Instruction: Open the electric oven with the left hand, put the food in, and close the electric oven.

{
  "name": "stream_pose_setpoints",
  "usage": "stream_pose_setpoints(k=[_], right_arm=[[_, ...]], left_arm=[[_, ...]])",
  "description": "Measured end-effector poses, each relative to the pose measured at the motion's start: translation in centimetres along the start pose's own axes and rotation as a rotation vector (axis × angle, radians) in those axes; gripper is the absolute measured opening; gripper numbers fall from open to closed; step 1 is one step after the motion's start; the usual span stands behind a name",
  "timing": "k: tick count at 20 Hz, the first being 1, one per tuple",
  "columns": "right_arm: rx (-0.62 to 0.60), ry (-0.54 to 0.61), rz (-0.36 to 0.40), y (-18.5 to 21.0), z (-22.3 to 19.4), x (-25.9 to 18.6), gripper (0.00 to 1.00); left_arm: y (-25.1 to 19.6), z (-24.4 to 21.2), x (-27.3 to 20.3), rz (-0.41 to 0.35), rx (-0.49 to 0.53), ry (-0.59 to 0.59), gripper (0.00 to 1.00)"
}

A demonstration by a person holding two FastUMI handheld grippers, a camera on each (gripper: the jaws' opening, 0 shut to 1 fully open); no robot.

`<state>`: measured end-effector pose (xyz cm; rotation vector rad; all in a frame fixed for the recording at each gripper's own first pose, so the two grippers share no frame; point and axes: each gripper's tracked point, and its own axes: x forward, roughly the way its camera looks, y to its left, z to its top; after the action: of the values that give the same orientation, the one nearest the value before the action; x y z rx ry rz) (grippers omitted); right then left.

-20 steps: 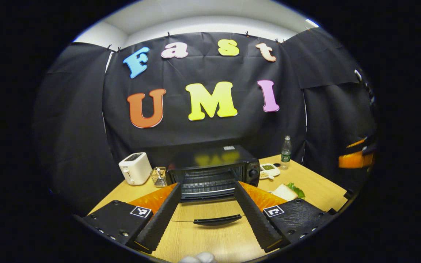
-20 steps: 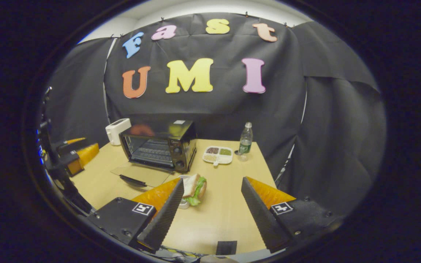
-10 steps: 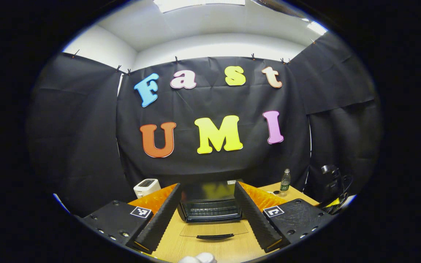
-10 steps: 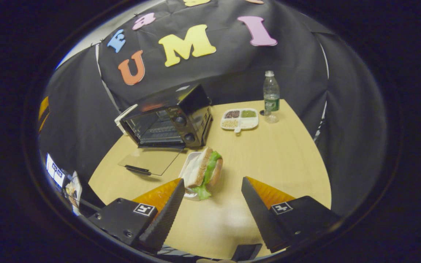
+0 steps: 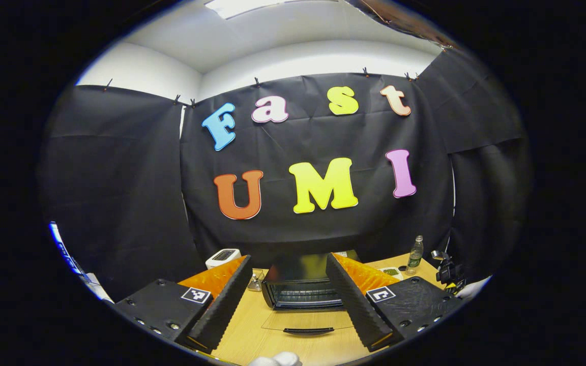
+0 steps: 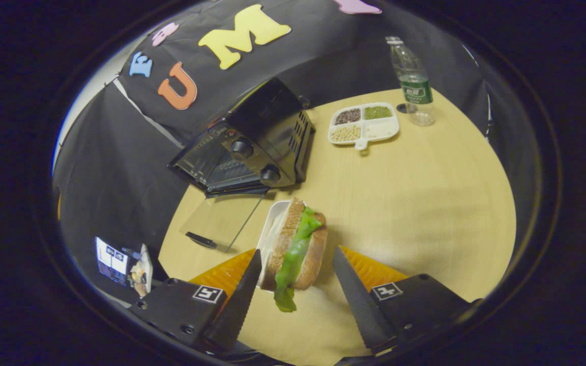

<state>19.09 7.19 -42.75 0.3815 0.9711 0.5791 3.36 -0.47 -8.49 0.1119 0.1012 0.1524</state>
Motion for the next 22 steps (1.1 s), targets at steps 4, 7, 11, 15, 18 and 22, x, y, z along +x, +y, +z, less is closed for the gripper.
stream_pose_setpoints(k=[4,7,11,15,18,22], right_arm=[[0.049,0.052,0.059,0.0,0.5,1.0,0.65],[0.063,0.067,0.101,0.3,0.6,1.0,0.55],[0.048,0.067,0.107,0.7,1.1,0.9,0.4],[0.042,-0.002,0.084,2.4,2.6,-0.7,0.39],[0.046,-0.1,0.078,5.5,4.0,-2.0,0.39],[0.143,-0.248,0.083,10.6,4.8,-1.5,0.39]], left_arm=[[-0.8,-0.7,0.9,0.026,-0.009,0.032,0.95],[-1.2,-1.1,1.5,0.036,-0.01,0.046,0.95],[-0.8,-1.5,1.3,0.05,-0.002,0.05,0.95],[-0.1,-2.2,1.1,0.019,0.012,0.045,0.95],[0.8,-2.9,0.9,-0.029,0.009,0.039,0.95],[2.2,-4.2,0.5,-0.14,0.016,0.035,0.95]])
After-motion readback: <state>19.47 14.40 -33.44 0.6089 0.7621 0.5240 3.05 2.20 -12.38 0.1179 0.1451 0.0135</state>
